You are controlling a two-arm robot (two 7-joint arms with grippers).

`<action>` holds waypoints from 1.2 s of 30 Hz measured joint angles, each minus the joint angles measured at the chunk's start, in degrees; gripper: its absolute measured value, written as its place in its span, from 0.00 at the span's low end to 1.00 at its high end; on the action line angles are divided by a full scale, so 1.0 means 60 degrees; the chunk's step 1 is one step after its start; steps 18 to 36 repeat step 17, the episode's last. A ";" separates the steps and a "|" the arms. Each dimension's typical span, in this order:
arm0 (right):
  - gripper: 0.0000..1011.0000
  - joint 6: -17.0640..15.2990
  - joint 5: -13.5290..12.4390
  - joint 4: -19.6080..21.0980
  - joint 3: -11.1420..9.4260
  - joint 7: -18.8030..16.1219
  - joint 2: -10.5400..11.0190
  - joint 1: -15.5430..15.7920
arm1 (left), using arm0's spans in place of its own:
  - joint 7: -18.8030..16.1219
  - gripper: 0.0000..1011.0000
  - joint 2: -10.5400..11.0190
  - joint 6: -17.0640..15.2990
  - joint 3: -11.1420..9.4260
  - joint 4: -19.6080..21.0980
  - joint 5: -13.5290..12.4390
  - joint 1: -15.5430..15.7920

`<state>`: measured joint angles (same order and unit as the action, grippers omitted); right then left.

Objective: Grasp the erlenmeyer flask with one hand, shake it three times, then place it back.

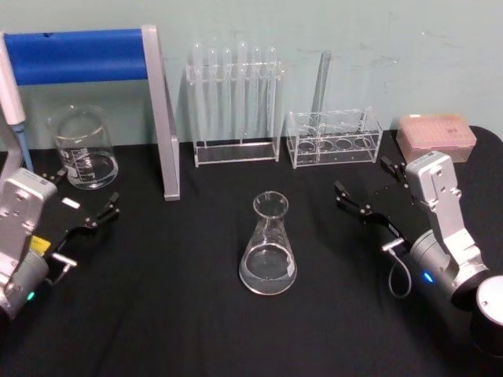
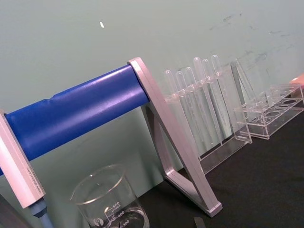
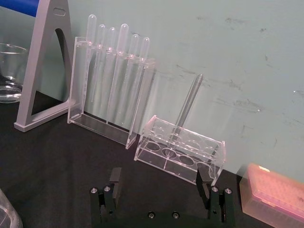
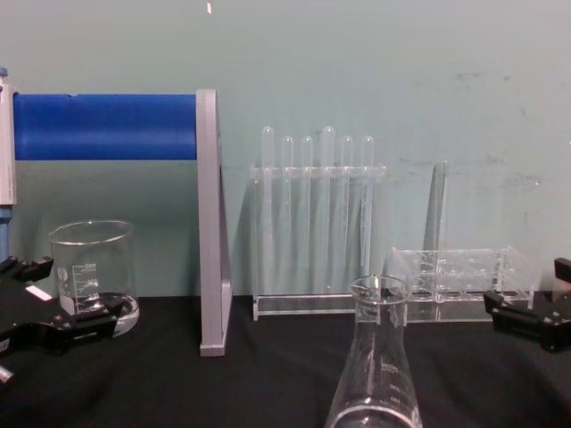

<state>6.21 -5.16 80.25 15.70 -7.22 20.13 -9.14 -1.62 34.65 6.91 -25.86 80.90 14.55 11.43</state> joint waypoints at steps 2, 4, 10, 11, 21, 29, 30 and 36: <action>0.99 0.0000 0.0000 0.0000 0.0000 0.0000 0.0000 0.0000 | 0.0000 0.99 0.0000 0.0000 0.0000 0.0000 0.0000 0.0000; 0.99 0.0000 0.0000 0.0000 0.0000 0.0000 0.0000 0.0000 | 0.0000 0.99 0.0000 0.0000 0.0000 0.0000 0.0000 0.0000; 0.99 0.0000 0.0000 0.0000 0.0000 0.0000 0.0001 0.0000 | 0.0000 0.99 0.0000 0.0000 0.0000 0.0000 0.0000 0.0001; 0.99 0.0001 0.0000 0.0000 0.0001 -0.0001 0.0000 0.0000 | 0.0000 0.99 0.0000 0.0000 0.0000 0.0000 0.0000 0.0000; 0.99 0.0001 0.0000 0.0000 0.0000 0.0000 0.0000 0.0000 | 0.0000 0.99 0.0000 0.0000 0.0000 0.0000 0.0000 0.0000; 0.99 0.0001 0.0000 0.0000 0.0000 0.0000 0.0000 0.0000 | 0.0000 0.99 0.0000 0.0000 0.0000 0.0000 0.0000 0.0000; 0.99 0.0001 0.0000 0.0000 0.0000 0.0000 0.0000 0.0000 | 0.0000 0.99 0.0000 0.0000 0.0000 0.0000 0.0000 0.0000; 0.99 0.0001 0.0000 0.0000 0.0000 0.0000 0.0000 0.0000 | 0.0000 0.99 0.0000 0.0000 0.0000 0.0000 0.0000 0.0000</action>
